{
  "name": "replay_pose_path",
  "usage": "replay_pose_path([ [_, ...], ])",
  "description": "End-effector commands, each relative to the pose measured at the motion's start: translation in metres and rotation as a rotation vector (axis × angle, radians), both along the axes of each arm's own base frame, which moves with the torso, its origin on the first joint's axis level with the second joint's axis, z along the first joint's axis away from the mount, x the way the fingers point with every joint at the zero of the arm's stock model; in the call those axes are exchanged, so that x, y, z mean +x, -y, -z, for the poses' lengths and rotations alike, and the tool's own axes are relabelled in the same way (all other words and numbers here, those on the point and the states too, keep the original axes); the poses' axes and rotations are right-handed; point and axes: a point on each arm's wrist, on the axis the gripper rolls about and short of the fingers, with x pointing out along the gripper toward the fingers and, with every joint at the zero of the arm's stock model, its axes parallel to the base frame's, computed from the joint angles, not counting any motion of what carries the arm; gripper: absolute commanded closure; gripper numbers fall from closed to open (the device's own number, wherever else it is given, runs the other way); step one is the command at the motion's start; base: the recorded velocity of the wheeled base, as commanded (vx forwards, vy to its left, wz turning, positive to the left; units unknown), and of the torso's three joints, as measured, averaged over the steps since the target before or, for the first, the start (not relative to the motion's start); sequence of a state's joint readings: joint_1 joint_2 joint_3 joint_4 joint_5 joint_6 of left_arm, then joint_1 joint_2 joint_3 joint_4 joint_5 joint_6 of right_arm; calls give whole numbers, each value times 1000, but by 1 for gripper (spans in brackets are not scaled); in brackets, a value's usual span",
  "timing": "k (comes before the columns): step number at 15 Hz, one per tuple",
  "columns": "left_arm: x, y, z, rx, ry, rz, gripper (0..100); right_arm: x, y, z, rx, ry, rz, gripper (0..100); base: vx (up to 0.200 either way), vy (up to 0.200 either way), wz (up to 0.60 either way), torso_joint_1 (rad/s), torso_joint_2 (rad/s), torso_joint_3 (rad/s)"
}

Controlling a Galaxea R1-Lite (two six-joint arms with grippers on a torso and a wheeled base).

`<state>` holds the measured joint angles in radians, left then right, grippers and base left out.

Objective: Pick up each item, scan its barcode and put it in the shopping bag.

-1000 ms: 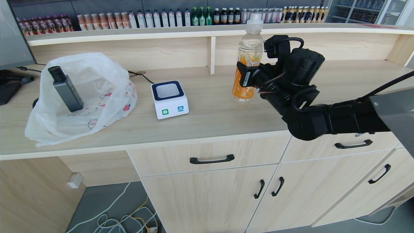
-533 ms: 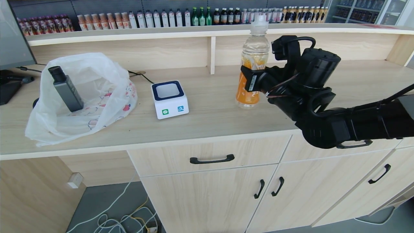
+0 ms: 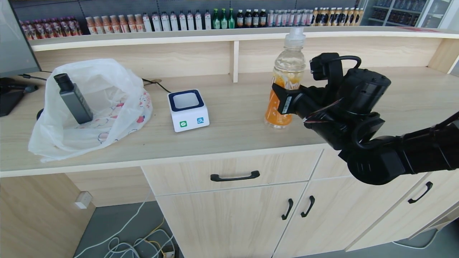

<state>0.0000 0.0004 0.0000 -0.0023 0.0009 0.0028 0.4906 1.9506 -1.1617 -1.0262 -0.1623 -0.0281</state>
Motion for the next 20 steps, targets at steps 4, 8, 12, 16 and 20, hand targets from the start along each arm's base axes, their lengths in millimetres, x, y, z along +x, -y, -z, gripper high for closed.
replay_pose_path([
  [4,0,0,0,0,1,-1,0,-2,-2,1,22,-15,-17,100,0,0,0,0,0,0],
  [8,0,0,0,0,1,-1,0,-12,-10,-6,62,-10,-59,0,0,0,0,0,0,0],
  [12,0,0,0,0,1,-1,0,-5,-3,-9,12,19,-19,0,0,0,0,0,0,0],
  [16,0,0,0,0,1,-1,0,18,-6,-13,-6,71,9,0,0,0,0,0,0,0],
  [20,0,0,0,0,1,-1,0,28,-8,-10,-3,75,15,0,0,0,0,0,0,0],
])
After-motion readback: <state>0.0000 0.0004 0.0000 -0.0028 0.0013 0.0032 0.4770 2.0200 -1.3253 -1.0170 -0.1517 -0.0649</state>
